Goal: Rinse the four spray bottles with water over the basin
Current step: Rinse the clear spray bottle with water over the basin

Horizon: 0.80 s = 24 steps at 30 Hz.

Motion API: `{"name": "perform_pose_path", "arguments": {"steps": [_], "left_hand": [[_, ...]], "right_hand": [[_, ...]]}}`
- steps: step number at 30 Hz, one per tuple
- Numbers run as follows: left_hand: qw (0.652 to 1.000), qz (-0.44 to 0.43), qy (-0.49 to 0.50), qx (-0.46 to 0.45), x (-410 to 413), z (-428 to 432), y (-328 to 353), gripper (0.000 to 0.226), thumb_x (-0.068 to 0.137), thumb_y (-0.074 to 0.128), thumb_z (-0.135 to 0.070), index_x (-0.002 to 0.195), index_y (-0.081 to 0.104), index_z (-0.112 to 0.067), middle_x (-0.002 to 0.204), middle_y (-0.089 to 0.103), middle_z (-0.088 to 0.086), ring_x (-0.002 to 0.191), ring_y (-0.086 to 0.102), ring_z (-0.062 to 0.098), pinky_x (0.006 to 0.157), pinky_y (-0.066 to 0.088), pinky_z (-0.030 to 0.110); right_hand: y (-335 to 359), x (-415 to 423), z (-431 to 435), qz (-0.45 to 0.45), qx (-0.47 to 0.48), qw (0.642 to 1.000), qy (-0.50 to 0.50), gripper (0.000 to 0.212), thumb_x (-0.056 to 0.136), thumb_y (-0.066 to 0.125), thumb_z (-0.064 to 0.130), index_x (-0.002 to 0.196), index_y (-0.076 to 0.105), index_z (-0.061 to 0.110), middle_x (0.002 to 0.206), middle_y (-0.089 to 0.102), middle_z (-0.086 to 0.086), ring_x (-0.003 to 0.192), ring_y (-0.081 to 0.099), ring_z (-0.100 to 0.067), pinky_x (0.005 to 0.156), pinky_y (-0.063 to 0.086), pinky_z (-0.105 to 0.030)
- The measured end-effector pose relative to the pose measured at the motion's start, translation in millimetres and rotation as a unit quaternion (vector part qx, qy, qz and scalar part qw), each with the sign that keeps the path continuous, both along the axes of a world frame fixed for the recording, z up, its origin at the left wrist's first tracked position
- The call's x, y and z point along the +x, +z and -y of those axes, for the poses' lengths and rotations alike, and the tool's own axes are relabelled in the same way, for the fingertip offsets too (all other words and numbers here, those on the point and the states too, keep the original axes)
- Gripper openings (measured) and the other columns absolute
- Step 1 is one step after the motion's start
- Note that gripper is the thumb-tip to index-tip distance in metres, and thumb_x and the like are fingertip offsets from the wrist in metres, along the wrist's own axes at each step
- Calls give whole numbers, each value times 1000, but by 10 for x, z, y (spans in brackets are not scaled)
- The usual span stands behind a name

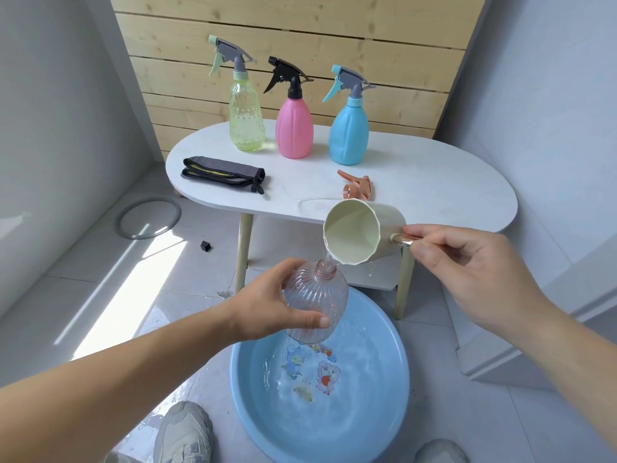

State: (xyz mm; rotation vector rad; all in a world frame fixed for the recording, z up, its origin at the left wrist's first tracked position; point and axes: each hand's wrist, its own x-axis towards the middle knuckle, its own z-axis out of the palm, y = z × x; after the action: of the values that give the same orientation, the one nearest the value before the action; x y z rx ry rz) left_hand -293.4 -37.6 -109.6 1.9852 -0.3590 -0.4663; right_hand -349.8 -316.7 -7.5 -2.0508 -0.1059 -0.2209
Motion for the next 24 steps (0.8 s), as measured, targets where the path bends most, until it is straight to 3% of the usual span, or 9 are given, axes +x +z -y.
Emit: {"name": "perform_pose_path", "arguments": {"steps": [12,18,24], "left_hand": [[1000,-3,3,1,3,6,-24,97,50,96,-63,133,56,-35,124,70,-12,119,66,5,112,49,40],[1000,2,7,1,-4,18,-35,93,48,95,-63,129,56,-39,124,70,-13,120,65,4,114,48,39],[1000,-1,9,7,-9,23,-20,90,45,94,-68,123,54,-47,125,69,-15,120,64,2,115,46,37]], "right_hand": [[-9,10,-11,19,-7,1000,6,13,90,68,14,81,77,18,113,72,12,105,65,7,90,47,-9],[-32,23,6,25,-15,1000,5,12,90,69,17,81,77,19,114,72,13,113,64,1,98,49,-28],[-53,35,12,33,-21,999,5,10,88,70,19,80,76,16,116,72,12,116,64,-3,104,48,-37]]}}
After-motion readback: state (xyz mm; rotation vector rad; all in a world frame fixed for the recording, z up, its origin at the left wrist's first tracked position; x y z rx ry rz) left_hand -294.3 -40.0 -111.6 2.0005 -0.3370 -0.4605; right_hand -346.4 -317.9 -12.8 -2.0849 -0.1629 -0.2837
